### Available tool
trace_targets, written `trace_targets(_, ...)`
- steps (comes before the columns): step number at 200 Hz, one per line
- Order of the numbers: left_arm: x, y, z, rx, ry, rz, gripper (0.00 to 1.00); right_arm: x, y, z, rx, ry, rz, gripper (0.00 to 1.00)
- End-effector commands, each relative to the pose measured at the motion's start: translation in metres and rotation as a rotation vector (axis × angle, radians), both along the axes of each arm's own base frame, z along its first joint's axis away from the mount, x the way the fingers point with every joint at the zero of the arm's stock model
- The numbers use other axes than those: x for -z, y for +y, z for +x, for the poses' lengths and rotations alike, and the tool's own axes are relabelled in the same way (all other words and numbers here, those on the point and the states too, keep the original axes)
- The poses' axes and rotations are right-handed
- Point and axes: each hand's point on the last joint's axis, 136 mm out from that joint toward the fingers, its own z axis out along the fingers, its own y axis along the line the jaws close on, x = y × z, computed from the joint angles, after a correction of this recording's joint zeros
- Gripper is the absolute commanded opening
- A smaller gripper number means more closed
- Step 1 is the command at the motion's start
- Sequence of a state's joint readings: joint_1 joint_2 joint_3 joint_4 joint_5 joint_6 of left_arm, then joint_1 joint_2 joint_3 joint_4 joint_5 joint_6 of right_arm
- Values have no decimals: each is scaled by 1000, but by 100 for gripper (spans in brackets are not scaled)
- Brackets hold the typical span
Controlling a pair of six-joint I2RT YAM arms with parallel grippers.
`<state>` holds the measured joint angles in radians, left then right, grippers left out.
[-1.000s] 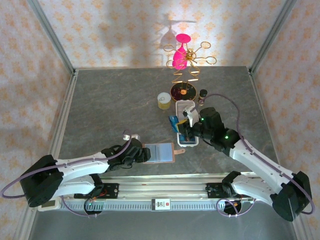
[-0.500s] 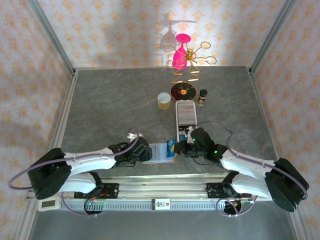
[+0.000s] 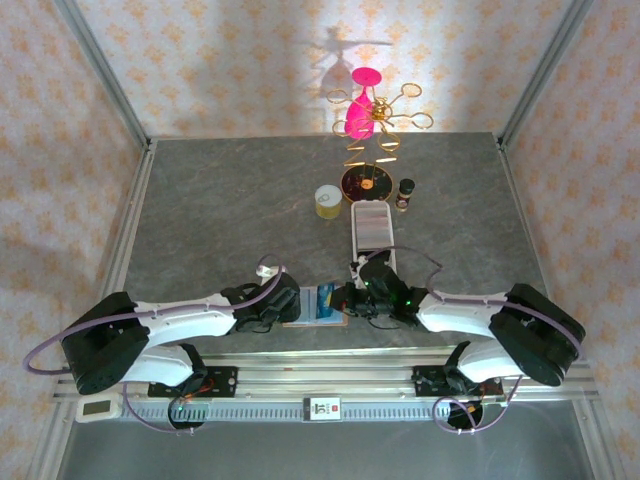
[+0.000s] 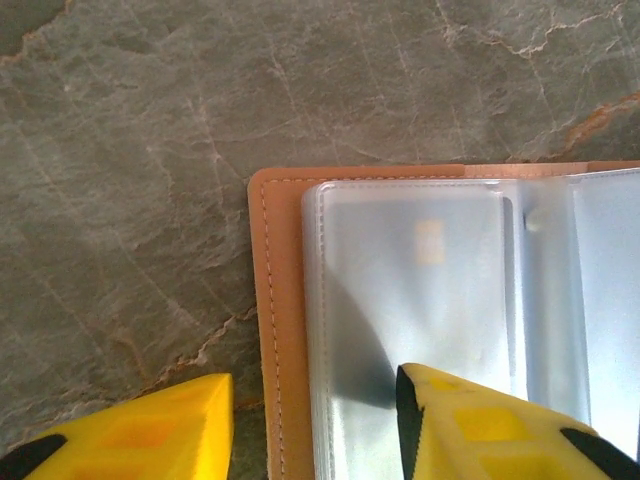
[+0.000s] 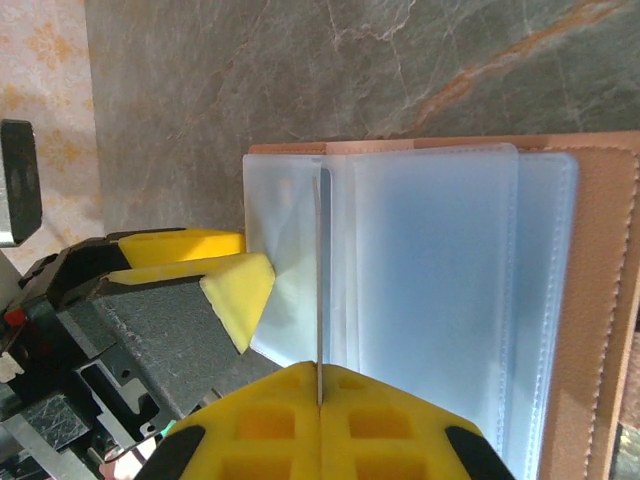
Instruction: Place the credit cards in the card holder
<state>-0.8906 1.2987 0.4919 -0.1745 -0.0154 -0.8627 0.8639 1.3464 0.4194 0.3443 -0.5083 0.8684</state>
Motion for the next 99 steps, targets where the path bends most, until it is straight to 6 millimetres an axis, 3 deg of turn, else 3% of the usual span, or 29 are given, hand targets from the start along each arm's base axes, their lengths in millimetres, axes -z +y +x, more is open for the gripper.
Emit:
trace_targets(1, 13, 7, -7, 4, 26, 42, 41, -13, 8, 14, 45, -47, 36, 0)
trace_targets(99, 18, 8, -12, 2, 41, 20, 31, 2, 19, 20, 64, -25, 32, 0)
